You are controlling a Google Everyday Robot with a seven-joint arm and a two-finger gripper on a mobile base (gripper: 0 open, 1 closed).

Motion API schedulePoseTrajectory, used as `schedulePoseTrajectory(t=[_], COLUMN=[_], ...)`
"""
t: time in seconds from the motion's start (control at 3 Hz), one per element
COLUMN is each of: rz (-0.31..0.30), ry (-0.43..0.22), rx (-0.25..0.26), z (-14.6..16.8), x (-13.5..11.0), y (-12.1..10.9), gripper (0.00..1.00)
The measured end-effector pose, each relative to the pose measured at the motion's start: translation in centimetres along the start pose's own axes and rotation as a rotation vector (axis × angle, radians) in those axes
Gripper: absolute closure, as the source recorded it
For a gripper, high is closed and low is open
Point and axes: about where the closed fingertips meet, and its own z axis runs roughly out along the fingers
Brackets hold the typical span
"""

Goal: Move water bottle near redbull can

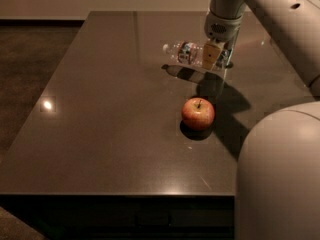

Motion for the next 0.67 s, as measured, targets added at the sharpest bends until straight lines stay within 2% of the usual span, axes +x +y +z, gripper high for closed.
schedulePoseTrajectory(t=[0.67], rz=[0.063], ry=[0.027], rx=[-0.003], z=[0.9], x=[5.5], y=[-1.1], gripper=[1.00])
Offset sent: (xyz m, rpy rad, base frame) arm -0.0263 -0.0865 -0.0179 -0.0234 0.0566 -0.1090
